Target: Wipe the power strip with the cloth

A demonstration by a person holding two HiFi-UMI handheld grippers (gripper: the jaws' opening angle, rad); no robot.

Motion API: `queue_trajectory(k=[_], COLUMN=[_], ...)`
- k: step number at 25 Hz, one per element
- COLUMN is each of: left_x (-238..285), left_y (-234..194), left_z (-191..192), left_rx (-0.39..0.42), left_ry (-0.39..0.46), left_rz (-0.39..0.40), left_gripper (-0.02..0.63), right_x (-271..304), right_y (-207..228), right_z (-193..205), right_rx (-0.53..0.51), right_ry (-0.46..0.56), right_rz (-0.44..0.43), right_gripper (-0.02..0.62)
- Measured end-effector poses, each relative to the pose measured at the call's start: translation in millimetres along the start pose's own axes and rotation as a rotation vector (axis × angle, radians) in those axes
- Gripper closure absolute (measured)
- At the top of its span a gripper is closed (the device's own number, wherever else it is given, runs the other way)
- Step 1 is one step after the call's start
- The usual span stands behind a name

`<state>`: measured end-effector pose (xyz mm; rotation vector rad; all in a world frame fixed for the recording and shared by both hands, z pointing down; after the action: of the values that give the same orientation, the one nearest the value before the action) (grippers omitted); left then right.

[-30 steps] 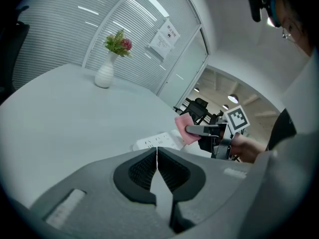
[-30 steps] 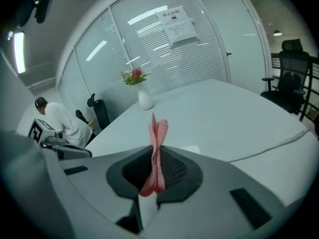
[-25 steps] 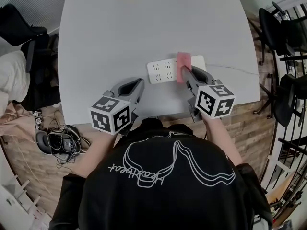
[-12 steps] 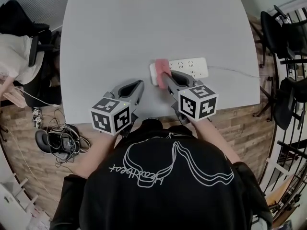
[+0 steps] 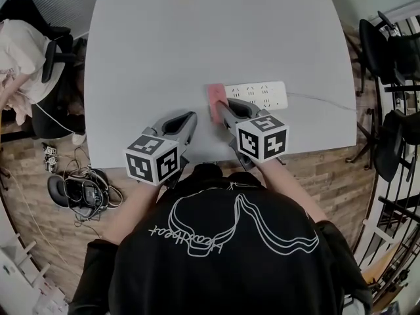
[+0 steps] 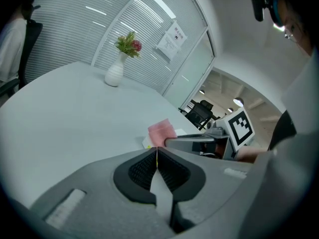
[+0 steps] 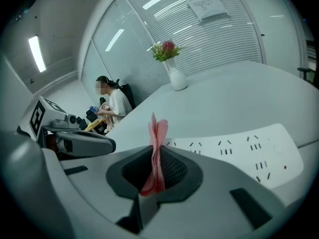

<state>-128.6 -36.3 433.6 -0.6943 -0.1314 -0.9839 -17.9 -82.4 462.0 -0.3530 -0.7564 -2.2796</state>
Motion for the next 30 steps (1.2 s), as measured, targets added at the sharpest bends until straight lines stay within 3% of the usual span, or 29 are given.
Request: queue_trajectory(k=[30], left_x=[11.1], left_y=[0.1], left_z=[-1.7], left_rx=[-0.003], left_ry=[-0.016], left_rz=[0.007], left_gripper=[0.591], right_x=[-17.1], right_y=[33.1], right_z=[1.3], right_rx=[-0.07], right_ry=[-0.035], right_rz=[0.106], right_gripper=[0.554])
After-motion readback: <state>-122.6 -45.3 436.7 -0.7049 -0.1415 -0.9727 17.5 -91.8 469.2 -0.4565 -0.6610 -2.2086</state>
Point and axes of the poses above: the fingertips, and each gripper's own axes: x forward along the fingers, y to its right, z out of its underside, the point moved 4 cm from there along -x, backward along the fingers, and after that the axes turned 10 degrees about y, right-handed, at the moved point
